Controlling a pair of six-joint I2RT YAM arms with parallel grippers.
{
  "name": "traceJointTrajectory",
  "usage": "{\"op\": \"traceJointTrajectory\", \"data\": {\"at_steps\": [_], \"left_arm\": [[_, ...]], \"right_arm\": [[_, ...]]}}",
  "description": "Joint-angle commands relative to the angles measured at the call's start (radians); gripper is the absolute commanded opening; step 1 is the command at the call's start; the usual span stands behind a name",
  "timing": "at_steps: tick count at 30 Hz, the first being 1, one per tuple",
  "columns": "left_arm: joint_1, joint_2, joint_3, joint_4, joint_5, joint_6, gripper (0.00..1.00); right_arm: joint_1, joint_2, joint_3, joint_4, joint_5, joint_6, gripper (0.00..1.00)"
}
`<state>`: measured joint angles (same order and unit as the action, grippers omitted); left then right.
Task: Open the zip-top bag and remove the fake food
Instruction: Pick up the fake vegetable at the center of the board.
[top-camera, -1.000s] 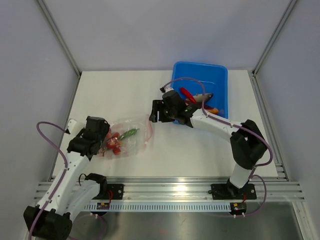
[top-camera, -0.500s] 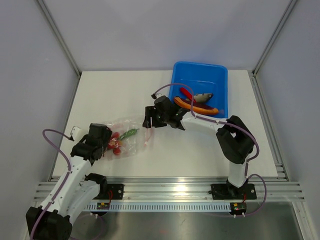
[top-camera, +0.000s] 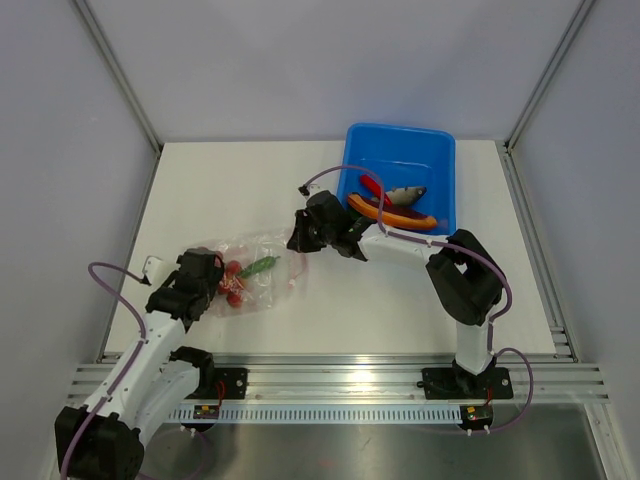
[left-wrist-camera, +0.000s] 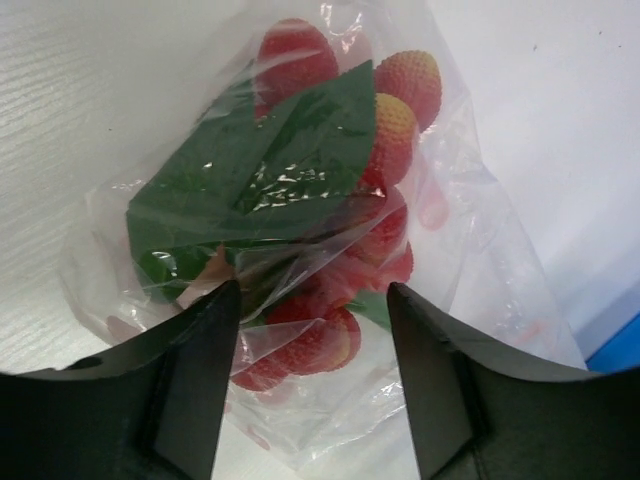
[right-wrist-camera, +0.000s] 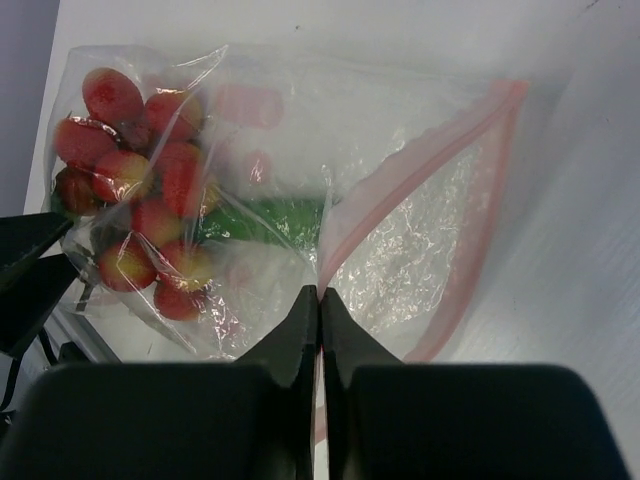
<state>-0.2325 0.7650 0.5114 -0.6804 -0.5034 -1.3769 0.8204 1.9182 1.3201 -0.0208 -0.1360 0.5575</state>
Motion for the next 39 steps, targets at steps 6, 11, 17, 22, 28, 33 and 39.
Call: {"op": "traceJointTrajectory", "data": {"at_steps": [6, 11, 17, 22, 28, 33, 39], "left_arm": [[-0.002, 0.059, 0.047, 0.071, -0.05, -0.03, 0.49], [-0.001, 0.086, 0.055, 0.114, -0.047, -0.019, 0.32], [0.013, 0.131, 0.078, 0.159, -0.046, -0.011, 0.2], [0.045, 0.198, 0.12, 0.191, -0.02, -0.005, 0.08], [0.087, 0.255, 0.183, 0.211, 0.006, 0.012, 0.0], [0.088, 0.246, 0.19, 0.284, -0.006, 0.048, 0.0], [0.088, 0.212, 0.151, 0.347, 0.012, 0.049, 0.0]], "right_arm": [[0.011, -0.01, 0.037, 0.059, 0.055, -0.03, 0.0], [0.01, -0.013, 0.042, 0.064, 0.078, -0.045, 0.0], [0.008, -0.012, 0.044, 0.062, 0.107, -0.067, 0.0], [0.006, -0.018, 0.045, 0.071, 0.125, -0.079, 0.0], [0.002, -0.03, 0.048, 0.074, 0.185, -0.094, 0.0], [0.002, -0.027, 0.054, 0.071, 0.229, -0.099, 0.0], [0.0, -0.021, 0.056, 0.064, 0.24, -0.096, 0.0]]}}
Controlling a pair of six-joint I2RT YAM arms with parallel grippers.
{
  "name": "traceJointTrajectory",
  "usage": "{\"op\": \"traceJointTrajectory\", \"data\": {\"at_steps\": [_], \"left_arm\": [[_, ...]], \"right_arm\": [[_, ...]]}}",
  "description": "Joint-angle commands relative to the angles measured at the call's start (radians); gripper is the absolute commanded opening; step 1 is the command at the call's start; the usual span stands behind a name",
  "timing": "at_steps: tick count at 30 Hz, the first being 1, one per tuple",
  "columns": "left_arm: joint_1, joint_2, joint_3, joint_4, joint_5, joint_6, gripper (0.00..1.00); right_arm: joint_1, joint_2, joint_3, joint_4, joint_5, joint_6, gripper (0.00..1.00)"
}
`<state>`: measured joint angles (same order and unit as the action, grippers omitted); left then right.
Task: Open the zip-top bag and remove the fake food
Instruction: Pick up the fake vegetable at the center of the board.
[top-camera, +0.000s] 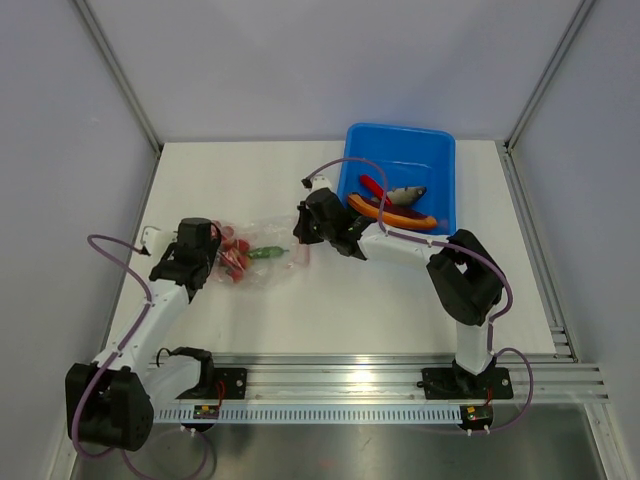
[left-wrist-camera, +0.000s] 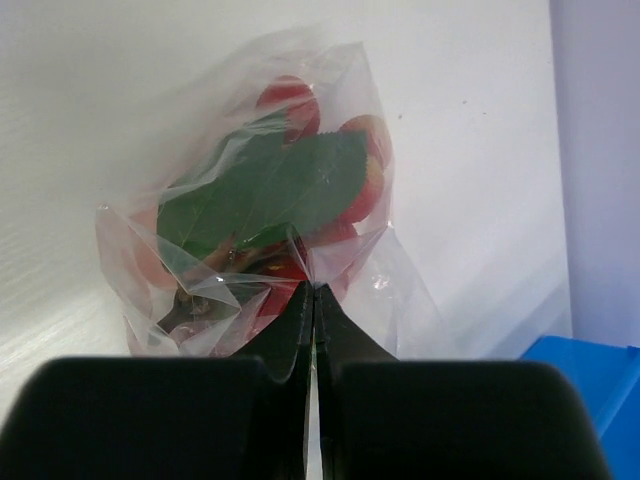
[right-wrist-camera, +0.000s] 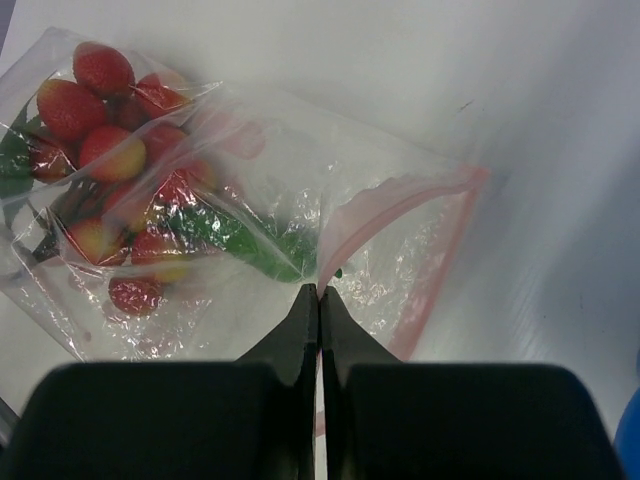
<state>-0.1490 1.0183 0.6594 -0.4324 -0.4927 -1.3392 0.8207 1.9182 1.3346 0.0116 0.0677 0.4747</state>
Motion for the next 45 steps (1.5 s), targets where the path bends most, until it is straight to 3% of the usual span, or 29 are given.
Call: {"op": "traceJointTrajectory", "data": {"at_steps": [1, 4, 9, 13, 21, 24, 26, 33, 45], "left_arm": [[0.005, -0.052, -0.012, 0.118, 0.008, 0.008, 0.0], [0.005, -0.107, -0.055, 0.211, 0.022, 0.034, 0.0], [0.003, -0.161, -0.066, 0.222, -0.012, 0.049, 0.0], [0.003, -0.126, -0.041, 0.201, -0.003, 0.041, 0.0], [0.034, -0.078, -0.06, 0.201, -0.009, 0.023, 0.0], [0.043, -0.064, -0.061, 0.199, -0.003, 0.018, 0.0], [0.049, -0.058, -0.066, 0.196, -0.001, 0.008, 0.0], [0.057, -0.044, -0.081, 0.184, 0.019, -0.014, 0.0], [0.058, -0.004, -0.076, 0.164, -0.006, -0.02, 0.0]], "right_arm": [[0.0, -0.025, 0.035, 0.034, 0.037, -0.01, 0.0], [0.0, -0.027, 0.029, 0.028, 0.034, -0.01, 0.0], [0.0, -0.018, 0.04, -0.002, 0.017, -0.008, 0.01], [0.0, -0.027, 0.037, -0.007, -0.009, -0.01, 0.04], [0.0, -0.081, -0.028, 0.028, -0.009, 0.001, 0.0], [0.0, -0.085, -0.02, 0.016, -0.031, -0.005, 0.1], [0.0, -0.087, -0.018, 0.005, -0.046, -0.008, 0.29], [0.0, -0.163, -0.095, 0.028, -0.108, 0.012, 0.55], [0.009, -0.196, -0.153, -0.005, -0.085, -0.01, 0.56]]}}
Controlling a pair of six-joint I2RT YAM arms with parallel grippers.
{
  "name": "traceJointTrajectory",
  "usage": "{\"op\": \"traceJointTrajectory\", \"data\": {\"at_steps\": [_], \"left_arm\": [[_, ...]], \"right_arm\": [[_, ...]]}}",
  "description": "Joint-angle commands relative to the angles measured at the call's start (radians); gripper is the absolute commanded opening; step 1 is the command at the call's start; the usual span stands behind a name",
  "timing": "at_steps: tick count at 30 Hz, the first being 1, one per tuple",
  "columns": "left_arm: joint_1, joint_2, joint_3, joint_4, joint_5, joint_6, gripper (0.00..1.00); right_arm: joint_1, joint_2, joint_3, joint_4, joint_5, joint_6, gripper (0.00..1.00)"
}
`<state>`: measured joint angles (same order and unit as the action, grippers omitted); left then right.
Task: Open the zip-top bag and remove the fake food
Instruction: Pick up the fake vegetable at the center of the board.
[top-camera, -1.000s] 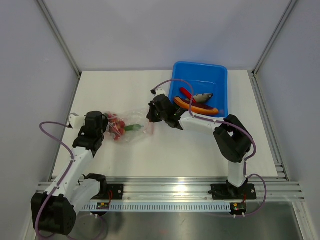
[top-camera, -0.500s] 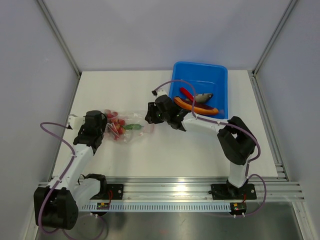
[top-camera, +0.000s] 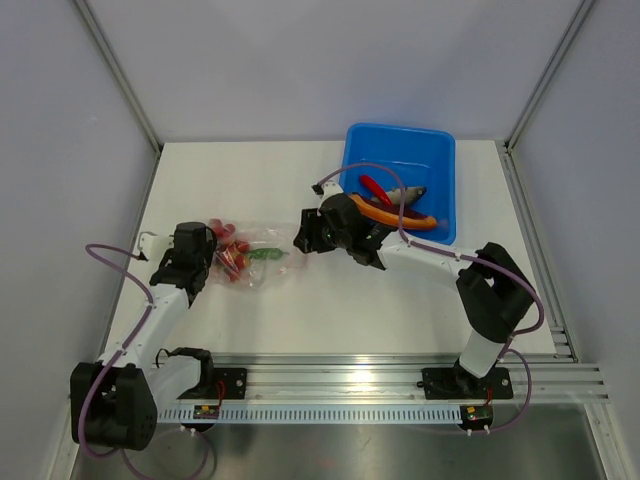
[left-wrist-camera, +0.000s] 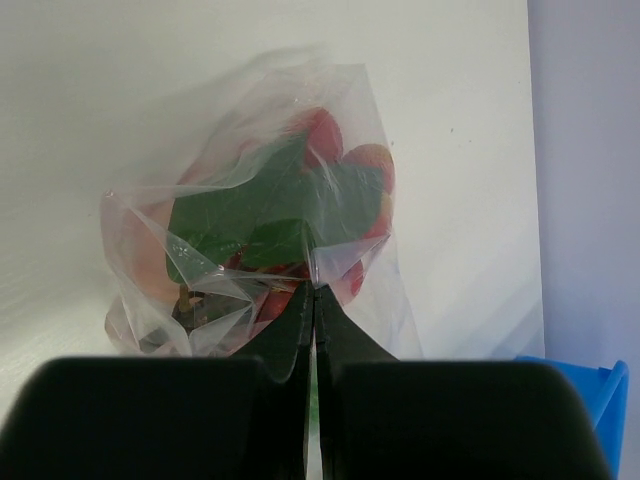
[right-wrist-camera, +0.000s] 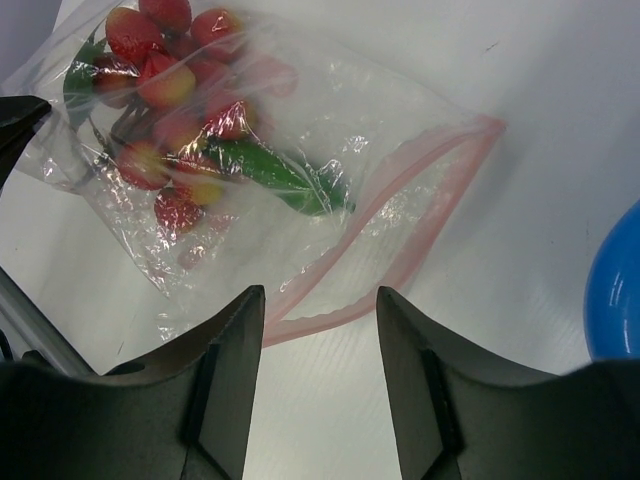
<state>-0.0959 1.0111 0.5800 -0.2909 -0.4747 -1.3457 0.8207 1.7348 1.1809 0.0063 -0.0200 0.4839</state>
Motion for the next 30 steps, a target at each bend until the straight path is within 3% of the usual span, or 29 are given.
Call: {"op": "traceJointTrajectory", "data": {"at_steps": [1, 15, 30], "left_arm": [[0.005, 0.001, 0.003, 0.022, -0.027, -0.009, 0.0], [0.005, -0.017, 0.007, 0.01, -0.021, -0.006, 0.0], [0.005, 0.049, 0.05, -0.016, -0.019, 0.049, 0.0]], "right_arm": [[0.009, -0.008, 0.002, -0.002, 0.014, -0.027, 0.56], [0.041, 0.088, 0.06, -0.074, 0.111, -0.07, 0.55], [0.043, 0.178, 0.099, 0.115, -0.001, -0.202, 0.62]]}}
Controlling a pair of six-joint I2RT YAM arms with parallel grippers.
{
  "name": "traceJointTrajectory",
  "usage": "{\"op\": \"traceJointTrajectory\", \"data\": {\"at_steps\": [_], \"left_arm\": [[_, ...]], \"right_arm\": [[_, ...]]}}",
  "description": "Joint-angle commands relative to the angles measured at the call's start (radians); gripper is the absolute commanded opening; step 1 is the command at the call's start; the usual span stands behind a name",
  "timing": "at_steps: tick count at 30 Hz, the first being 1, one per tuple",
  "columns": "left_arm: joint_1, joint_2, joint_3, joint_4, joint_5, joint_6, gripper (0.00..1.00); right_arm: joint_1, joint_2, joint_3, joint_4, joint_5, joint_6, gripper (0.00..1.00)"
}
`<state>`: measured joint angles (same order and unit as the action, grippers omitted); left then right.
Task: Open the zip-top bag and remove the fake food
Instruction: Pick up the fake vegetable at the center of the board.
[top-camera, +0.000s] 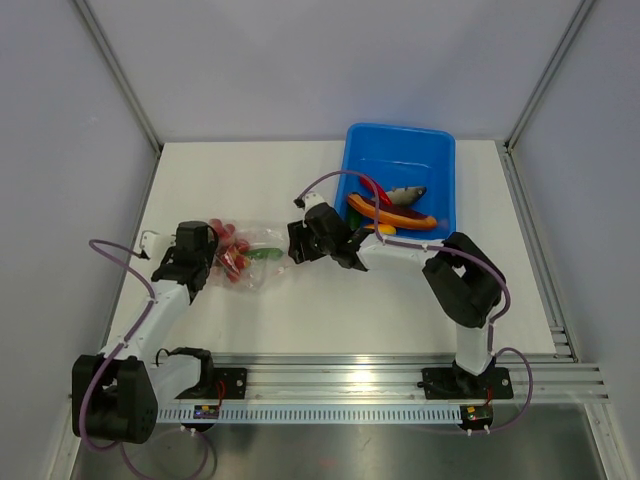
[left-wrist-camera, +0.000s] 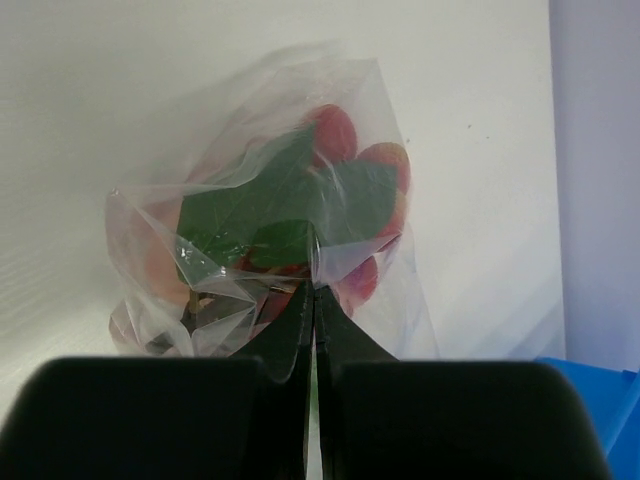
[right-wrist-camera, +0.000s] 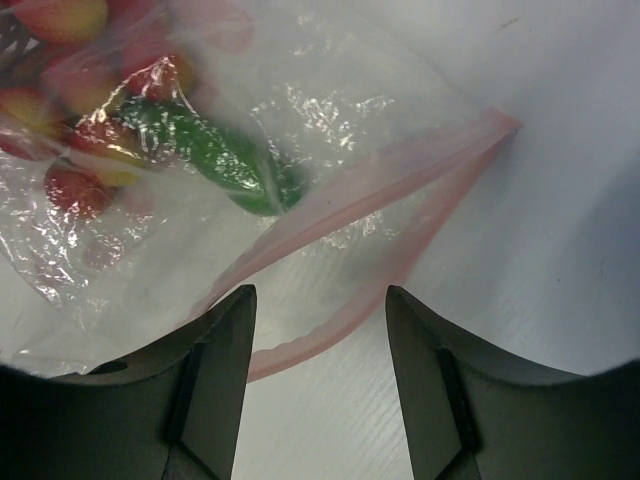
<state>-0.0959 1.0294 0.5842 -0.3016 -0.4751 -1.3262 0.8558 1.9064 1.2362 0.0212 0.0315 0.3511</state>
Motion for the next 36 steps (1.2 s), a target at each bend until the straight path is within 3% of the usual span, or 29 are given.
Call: {"op": "traceJointTrajectory", "data": {"at_steps": [1, 8, 20, 30, 36], "left_arm": [[0.004, 0.035, 0.049, -0.005, -0.019, 0.036, 0.0], [0.005, 0.047, 0.039, 0.022, -0.028, 0.047, 0.0], [0.004, 0.149, 0.092, 0.025, -0.007, 0.137, 0.0], [0.004, 0.136, 0.088, 0.059, 0.023, 0.179, 0.0], [0.004, 0.13, 0.088, 0.064, 0.035, 0.186, 0.0]], "right_arm": [[0.008, 0.008, 0.042, 0.124, -0.062, -0.089, 0.63], [0.008, 0.072, 0.075, 0.169, -0.16, -0.173, 0.7], [0.008, 0.171, 0.088, 0.313, -0.209, -0.303, 0.7], [0.008, 0.284, 0.351, -0.083, -0.347, -0.514, 0.72], [0.008, 0.313, 0.399, -0.165, -0.335, -0.552, 0.69]]}}
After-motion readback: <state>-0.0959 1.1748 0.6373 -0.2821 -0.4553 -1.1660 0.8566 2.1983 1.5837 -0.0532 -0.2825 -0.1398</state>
